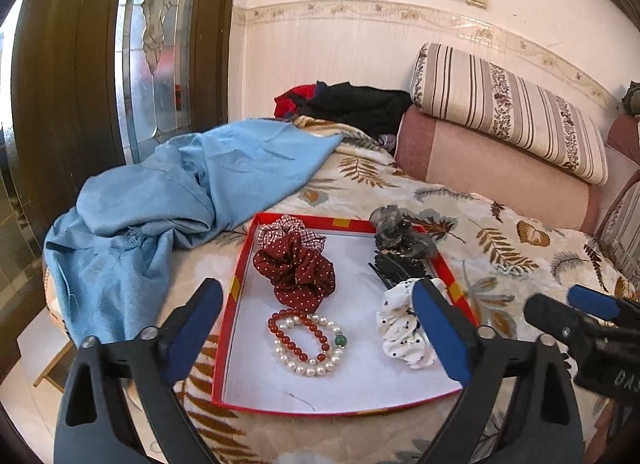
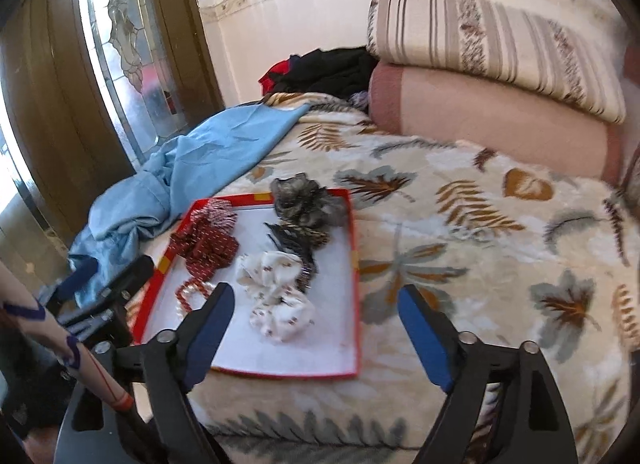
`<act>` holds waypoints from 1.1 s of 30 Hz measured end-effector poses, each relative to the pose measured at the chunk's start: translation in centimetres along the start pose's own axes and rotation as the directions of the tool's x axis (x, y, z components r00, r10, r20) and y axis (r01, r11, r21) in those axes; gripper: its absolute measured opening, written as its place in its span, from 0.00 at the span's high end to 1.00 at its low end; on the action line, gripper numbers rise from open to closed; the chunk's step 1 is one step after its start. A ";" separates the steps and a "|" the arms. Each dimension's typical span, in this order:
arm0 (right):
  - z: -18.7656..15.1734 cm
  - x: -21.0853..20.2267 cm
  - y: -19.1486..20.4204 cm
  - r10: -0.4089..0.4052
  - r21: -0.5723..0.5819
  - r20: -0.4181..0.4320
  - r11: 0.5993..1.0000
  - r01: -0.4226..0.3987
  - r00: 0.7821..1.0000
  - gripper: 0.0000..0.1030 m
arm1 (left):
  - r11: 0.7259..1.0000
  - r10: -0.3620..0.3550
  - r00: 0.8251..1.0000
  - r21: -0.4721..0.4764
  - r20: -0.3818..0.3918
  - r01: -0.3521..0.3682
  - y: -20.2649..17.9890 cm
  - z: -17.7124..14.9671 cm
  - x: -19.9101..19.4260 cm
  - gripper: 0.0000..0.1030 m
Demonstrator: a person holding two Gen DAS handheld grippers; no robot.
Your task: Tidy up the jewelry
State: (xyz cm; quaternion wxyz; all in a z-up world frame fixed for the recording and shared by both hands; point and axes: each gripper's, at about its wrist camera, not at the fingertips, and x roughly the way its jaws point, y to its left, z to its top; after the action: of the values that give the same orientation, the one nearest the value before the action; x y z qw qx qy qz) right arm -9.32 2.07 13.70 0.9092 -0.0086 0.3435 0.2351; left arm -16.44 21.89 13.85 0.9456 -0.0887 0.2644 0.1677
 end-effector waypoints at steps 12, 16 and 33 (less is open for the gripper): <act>-4.0 -5.0 -1.2 -0.135 -0.089 0.047 0.986 0.139 0.990 0.09 | 0.987 0.137 0.990 0.077 0.040 -0.140 -1.8 -0.8 -4.4 0.00; -5.1 -6.6 -1.1 -0.156 -0.115 0.068 0.980 0.163 0.985 0.09 | 0.974 0.196 0.979 0.106 0.057 -0.201 -2.2 -0.9 -5.9 0.00; -7.0 -8.4 -0.2 -0.187 -0.149 0.084 0.969 0.198 0.979 0.08 | 0.934 0.278 0.960 0.227 0.019 -0.275 -4.3 -2.8 -7.1 0.00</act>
State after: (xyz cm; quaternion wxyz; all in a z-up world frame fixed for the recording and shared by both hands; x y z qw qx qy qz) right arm -19.05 -2.87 13.60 0.9356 -0.1054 0.2896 0.1721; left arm -21.90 15.26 15.61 0.9146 0.0573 0.2981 0.2670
